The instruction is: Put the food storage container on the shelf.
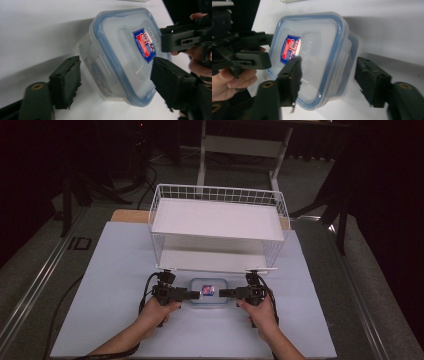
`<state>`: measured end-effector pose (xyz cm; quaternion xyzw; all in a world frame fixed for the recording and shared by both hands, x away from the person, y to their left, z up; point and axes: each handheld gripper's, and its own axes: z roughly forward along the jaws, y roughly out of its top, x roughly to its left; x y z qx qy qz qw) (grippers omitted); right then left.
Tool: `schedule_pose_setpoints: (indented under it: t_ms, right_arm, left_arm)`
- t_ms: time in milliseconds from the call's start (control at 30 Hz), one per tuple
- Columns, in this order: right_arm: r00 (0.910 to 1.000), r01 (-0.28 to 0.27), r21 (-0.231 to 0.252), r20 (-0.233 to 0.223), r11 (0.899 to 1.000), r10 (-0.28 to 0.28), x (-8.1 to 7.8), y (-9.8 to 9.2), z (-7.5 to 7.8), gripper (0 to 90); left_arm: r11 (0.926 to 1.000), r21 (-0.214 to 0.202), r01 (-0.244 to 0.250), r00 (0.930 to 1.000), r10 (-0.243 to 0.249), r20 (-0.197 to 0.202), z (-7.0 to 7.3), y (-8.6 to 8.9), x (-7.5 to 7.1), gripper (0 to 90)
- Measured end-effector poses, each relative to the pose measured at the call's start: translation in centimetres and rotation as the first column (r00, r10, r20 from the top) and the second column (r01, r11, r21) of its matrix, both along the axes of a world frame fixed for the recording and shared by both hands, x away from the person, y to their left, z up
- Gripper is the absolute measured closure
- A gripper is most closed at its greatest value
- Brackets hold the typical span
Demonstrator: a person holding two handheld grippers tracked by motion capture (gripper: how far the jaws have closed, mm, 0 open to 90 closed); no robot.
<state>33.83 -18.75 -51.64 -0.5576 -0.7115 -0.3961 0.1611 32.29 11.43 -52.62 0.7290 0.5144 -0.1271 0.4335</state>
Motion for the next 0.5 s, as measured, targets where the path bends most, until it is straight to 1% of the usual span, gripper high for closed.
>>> schedule_pose_setpoints:
  t_ms: [67,133,200,300,400,433,500]
  right_arm:
    - [1.0,0.0,-0.007,0.003,1.0,0.0,0.0,0.0,0.1,46.1]
    - [1.0,0.003,-0.013,0.003,1.0,-0.002,-0.2,0.0,0.4,50.9]
    - [1.0,0.003,-0.022,0.004,1.0,-0.003,-0.4,0.1,0.6,51.4]
    - [0.9999,0.001,-0.036,0.012,0.999,0.0,-0.7,0.3,0.7,51.2]
    - [0.9998,0.0,-0.048,0.021,0.999,0.001,-0.9,0.4,0.8,52.0]
    - [0.9998,-0.002,-0.053,0.02,0.999,0.003,-1.0,0.4,0.9,52.8]
    - [0.9999,0.007,-0.063,0.015,0.998,-0.006,-1.2,0.4,1.2,55.6]
  left_arm:
    - [0.9997,-0.024,0.011,0.9998,-0.012,-0.016,-0.1,-0.1,0.0,35.3]
    - [0.9996,-0.029,0.004,0.9998,-0.004,-0.018,-0.2,-0.1,-0.1,37.0]
    - [0.9995,-0.032,0.006,0.9999,-0.007,-0.014,-0.2,0.0,-0.2,37.7]
    - [0.9995,-0.032,0.0,0.9995,-0.001,-0.032,-0.1,0.0,-0.2,39.6]
    - [0.9999,-0.017,0.0,0.9993,-0.001,-0.036,0.2,0.0,-0.4,41.9]
    - [0.9999,-0.014,-0.006,0.999,0.006,-0.043,0.4,0.0,-0.4,43.2]
    - [0.9997,0.026,0.0,0.9999,0.001,-0.016,0.9,-0.3,-0.9,44.2]
